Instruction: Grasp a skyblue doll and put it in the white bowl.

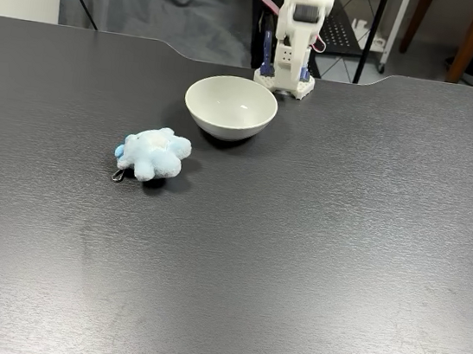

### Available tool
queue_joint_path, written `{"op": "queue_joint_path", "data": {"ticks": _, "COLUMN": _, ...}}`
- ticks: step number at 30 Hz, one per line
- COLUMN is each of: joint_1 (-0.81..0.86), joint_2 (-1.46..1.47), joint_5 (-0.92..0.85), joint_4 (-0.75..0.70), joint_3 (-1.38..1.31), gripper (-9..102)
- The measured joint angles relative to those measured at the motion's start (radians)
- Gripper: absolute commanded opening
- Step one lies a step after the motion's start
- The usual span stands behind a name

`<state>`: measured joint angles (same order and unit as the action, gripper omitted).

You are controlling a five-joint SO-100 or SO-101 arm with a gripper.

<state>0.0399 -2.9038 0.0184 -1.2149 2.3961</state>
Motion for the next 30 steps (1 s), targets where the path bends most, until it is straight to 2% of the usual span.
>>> {"op": "queue_joint_path", "data": {"ticks": 3, "joint_1": 0.0, "joint_2": 0.173, "joint_5": -0.002, "joint_4": -0.002, "joint_3": -0.264, "gripper": 0}}
{"op": "queue_joint_path", "data": {"ticks": 7, "joint_1": 0.006, "joint_2": 0.259, "joint_5": -0.003, "joint_4": -0.002, "joint_3": -0.569, "gripper": 0}}
{"op": "queue_joint_path", "data": {"ticks": 12, "joint_1": 0.035, "joint_2": 0.31, "joint_5": -0.003, "joint_4": -0.002, "joint_3": -0.813, "gripper": 0}}
{"op": "queue_joint_path", "data": {"ticks": 15, "joint_1": 0.124, "joint_2": 0.373, "joint_5": -0.003, "joint_4": -0.002, "joint_3": -0.871, "gripper": 0}}
{"op": "queue_joint_path", "data": {"ticks": 23, "joint_1": 0.485, "joint_2": 0.634, "joint_5": -0.003, "joint_4": -0.002, "joint_3": -0.888, "gripper": 0}}
{"op": "queue_joint_path", "data": {"ticks": 30, "joint_1": 0.606, "joint_2": 0.785, "joint_5": -0.003, "joint_4": -0.002, "joint_3": -0.888, "gripper": 0}}
